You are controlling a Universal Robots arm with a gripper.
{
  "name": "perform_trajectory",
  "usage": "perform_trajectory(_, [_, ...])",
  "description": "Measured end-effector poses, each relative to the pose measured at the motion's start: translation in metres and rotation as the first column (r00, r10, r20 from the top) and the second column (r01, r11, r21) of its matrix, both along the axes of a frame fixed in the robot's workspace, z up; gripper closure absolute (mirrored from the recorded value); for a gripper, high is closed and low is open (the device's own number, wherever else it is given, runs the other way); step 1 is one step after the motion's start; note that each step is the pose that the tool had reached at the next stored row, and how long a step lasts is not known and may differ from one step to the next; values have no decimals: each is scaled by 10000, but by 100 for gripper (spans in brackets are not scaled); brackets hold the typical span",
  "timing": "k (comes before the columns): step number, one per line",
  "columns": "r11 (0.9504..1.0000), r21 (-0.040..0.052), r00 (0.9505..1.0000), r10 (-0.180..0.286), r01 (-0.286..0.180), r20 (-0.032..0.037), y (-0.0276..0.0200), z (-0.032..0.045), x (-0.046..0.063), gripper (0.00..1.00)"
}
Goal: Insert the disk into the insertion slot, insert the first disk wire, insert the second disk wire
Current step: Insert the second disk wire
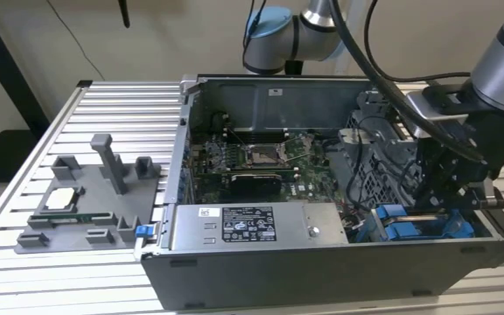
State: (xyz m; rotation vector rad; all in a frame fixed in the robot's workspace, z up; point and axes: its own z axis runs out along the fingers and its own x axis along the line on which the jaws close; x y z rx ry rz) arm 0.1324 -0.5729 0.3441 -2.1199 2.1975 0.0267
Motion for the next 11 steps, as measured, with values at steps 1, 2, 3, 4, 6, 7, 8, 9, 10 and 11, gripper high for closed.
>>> perform_trajectory(1, [10000,4,10000,0,0,-1,0,27,0,0])
perform_trajectory(2, [10000,3,10000,-1,1,-1,0,59,0,0])
perform_trajectory(3, [10000,3,10000,-1,1,-1,0,91,0,0])
perform_trajectory(4, [10000,2,10000,-1,1,-1,0,116,-1,0])
perform_trajectory(6, [10000,1,10000,-1,1,-1,0,161,-1,0])
perform_trajectory(7, [10000,1,10000,-1,1,-1,0,183,-1,0])
perform_trajectory(8, [10000,1,10000,-1,1,-1,0,204,-1,0])
perform_trajectory(9, [10000,2,10000,-2,2,-1,0,225,-1,0])
perform_trajectory(10, [10000,1,10000,-1,1,-1,0,247,-1,0])
perform_trajectory(11, [10000,1,10000,-1,1,-1,0,267,-1,0])
